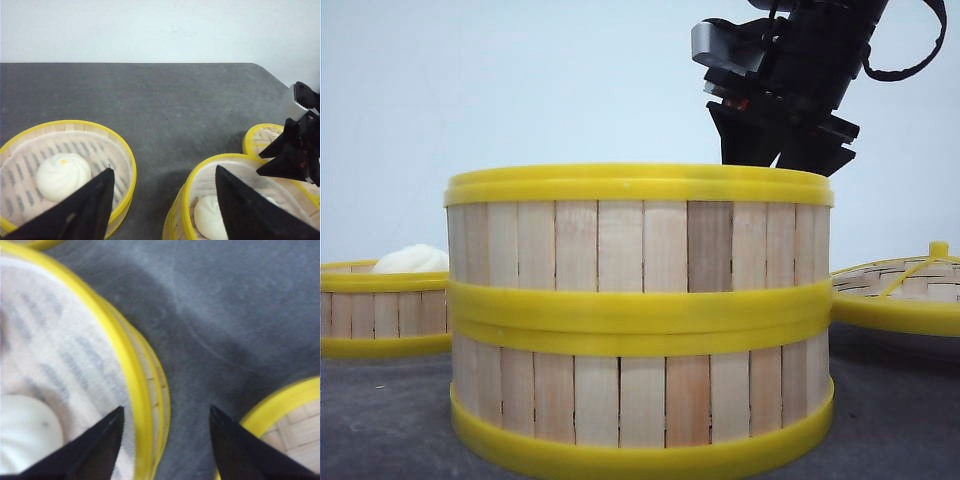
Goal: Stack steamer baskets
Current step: 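Open the right gripper and raise it away from the stack, then reach the left gripper down and grasp the rim of the one-bun basket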
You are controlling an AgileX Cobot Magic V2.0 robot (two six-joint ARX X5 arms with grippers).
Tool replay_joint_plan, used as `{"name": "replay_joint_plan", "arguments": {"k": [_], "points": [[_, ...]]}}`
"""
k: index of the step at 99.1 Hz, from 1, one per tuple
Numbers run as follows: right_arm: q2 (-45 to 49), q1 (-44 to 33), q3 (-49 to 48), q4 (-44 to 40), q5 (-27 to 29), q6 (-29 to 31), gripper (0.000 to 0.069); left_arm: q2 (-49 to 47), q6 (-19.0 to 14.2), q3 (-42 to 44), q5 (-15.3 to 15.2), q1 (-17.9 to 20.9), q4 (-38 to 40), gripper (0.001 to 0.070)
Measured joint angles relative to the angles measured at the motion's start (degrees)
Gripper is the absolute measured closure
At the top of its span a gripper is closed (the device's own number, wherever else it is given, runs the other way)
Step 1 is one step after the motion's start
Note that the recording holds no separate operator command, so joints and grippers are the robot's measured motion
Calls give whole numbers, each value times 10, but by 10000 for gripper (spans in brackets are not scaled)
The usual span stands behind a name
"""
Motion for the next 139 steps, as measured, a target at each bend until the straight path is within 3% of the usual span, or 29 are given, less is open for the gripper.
{"name": "replay_joint_plan", "arguments": {"k": [29, 57, 76, 107, 139], "points": [[-98, -3, 0, 23, 14, 0, 345, 1, 11, 0, -4, 0, 0, 324], [-260, 1, 0, 8, 15, 16, 345, 35, 12, 0, -82, 2, -10, 324], [-340, 16, 0, -8, 14, 31, 345, 101, 12, 0, -136, 40, -2, 324], [-378, 30, 0, -62, 14, 34, 345, 253, -2, 66, -136, 151, -22, 324], [-378, 31, 0, -74, 14, 34, 345, 419, -12, 131, -136, 188, -39, 328]]}}
